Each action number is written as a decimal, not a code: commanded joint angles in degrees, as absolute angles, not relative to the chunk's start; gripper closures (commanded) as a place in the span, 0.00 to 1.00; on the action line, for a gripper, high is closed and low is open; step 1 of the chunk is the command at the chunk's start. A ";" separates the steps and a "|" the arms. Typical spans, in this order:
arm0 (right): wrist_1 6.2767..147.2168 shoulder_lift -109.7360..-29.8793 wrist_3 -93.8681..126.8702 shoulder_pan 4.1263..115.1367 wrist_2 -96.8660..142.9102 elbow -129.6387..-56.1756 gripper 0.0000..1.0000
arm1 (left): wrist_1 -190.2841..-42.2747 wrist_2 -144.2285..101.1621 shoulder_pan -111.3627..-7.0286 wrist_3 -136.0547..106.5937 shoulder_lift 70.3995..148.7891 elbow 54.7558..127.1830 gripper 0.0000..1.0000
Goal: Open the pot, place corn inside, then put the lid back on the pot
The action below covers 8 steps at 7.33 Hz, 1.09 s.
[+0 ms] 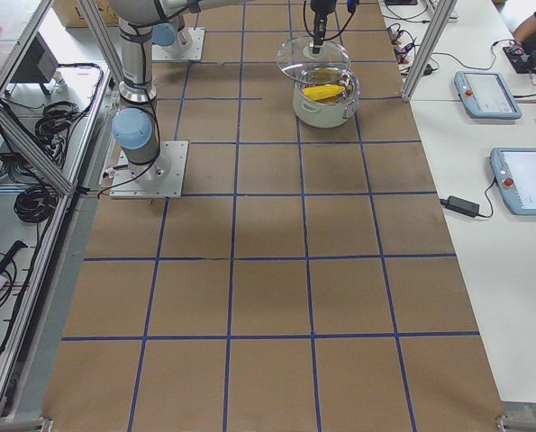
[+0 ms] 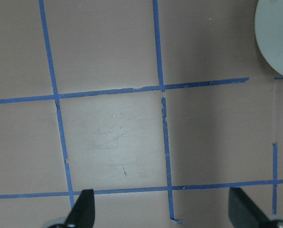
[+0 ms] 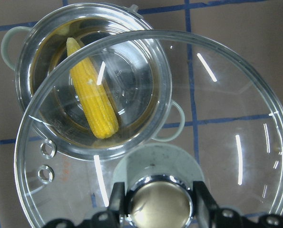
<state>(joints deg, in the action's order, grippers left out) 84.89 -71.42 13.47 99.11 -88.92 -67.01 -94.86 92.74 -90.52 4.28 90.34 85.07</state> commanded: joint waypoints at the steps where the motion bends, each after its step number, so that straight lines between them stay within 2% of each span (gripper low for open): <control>1: 90.77 -65.68 13.71 100.81 -88.94 -67.06 0.60 | -94.75 90.88 -88.78 5.44 89.74 85.60 0.00; 8: 97.82 -58.72 13.45 102.57 -88.86 -67.06 0.60 | -93.87 89.30 -86.13 3.08 89.03 85.69 0.01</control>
